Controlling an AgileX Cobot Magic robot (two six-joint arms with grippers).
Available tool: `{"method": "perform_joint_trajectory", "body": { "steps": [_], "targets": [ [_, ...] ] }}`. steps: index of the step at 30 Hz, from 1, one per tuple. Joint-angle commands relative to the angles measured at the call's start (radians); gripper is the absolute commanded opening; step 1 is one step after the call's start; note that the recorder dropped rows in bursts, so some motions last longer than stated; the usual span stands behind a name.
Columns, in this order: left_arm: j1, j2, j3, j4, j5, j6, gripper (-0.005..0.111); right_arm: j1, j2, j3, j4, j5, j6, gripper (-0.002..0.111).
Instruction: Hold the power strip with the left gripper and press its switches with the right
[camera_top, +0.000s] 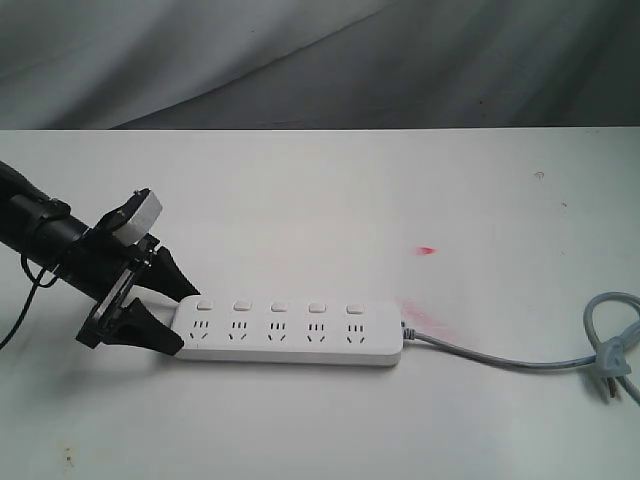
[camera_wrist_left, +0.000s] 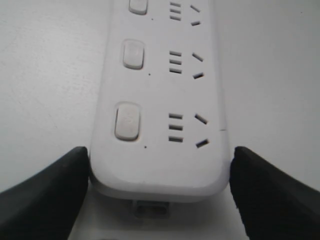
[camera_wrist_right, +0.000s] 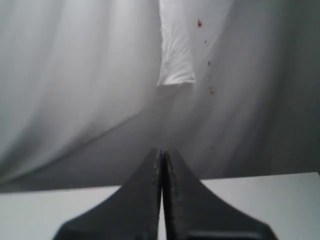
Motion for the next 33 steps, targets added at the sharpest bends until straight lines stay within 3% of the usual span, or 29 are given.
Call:
{"method": "perform_joint_trajectory", "body": {
  "steps": [1,8,12,20,25,29,33],
  "targets": [
    [-0.003,-0.003,-0.008,-0.004,-0.014,0.005,0.044,-0.008,0.222,-0.317,-0.010,0.302,-0.183,0.000],
    [-0.003,-0.003,-0.008,-0.004,-0.014,0.005,0.044,-0.008,0.447,-0.589,0.096,0.555,-0.451,0.000],
    [-0.003,-0.003,-0.008,-0.004,-0.014,0.005,0.044,-0.008,0.523,-0.592,0.230,0.597,-0.647,0.000],
    [-0.003,-0.003,-0.008,-0.004,-0.014,0.005,0.044,-0.008,0.721,-0.592,0.341,0.683,-0.809,0.000],
    [-0.003,-0.003,-0.008,-0.004,-0.014,0.005,0.044,0.001,0.824,-0.592,0.483,0.749,-1.017,0.000],
    [-0.003,-0.003,-0.008,-0.004,-0.014,0.005,0.044,0.040,0.894,-0.552,0.634,0.749,-1.106,0.000],
    [-0.003,-0.003,-0.008,-0.004,-0.014,0.005,0.044,0.130,0.932,-0.468,0.625,0.690,-1.175,0.000]
  ]
}}
